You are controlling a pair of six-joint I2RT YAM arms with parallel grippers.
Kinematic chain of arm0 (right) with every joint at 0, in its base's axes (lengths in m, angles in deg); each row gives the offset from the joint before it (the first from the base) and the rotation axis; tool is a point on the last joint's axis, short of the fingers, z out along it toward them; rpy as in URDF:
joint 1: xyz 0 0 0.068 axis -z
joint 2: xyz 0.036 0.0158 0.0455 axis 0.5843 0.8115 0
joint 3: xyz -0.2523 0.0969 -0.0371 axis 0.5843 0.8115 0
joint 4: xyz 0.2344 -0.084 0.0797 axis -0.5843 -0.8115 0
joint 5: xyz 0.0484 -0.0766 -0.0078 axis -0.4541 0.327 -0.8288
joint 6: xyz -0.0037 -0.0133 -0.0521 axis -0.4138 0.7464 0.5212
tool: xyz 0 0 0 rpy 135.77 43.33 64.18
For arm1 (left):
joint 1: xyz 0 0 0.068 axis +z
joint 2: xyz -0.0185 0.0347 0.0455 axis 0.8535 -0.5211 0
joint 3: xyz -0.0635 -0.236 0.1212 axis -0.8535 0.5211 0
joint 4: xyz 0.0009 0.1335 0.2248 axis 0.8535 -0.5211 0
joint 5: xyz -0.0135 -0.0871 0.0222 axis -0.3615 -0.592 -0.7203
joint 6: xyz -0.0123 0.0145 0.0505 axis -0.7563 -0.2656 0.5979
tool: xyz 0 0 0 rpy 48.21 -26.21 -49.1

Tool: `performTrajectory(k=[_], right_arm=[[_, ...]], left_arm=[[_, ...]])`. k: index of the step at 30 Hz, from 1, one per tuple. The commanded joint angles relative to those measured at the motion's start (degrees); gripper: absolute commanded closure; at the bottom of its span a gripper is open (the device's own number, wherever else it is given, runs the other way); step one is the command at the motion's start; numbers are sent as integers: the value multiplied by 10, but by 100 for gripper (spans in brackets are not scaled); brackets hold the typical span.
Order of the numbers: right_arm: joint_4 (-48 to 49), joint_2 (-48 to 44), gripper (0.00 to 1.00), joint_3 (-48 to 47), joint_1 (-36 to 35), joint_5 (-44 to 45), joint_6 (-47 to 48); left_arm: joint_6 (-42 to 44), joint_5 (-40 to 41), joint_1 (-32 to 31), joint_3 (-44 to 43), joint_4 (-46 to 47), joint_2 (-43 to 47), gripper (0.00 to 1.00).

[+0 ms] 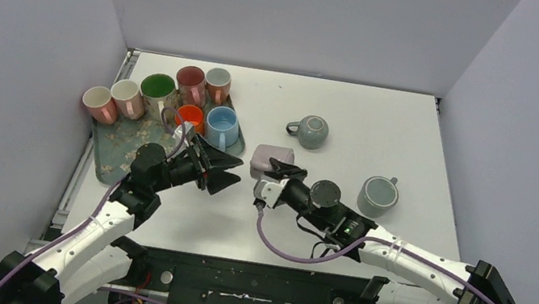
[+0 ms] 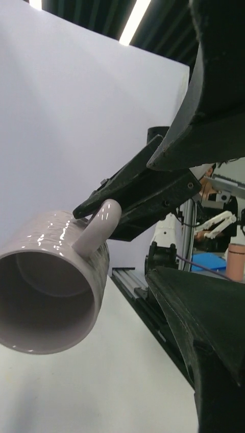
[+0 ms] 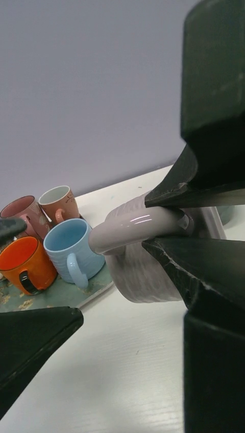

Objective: Turn the mug right side up
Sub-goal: Turn over the cup at the center of the board.

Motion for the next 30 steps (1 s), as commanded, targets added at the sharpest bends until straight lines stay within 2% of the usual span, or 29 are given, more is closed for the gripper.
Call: performTrajectory(k=[1,9,17,30], right_arm=[[157,11,100,-7,-33,69,101],[211,45,100,-6,-88,127,178],[279,73,100,12,-125,146,259],[384,117,100,44,-183,179,382]], left_arm=[[-61,-22,-3,0,79,11,34],[-94,-8,-4,32,99,15,36],[-119,-16,-8,48,131,1,38],[-188,-27,-10,97,224,-6,60]])
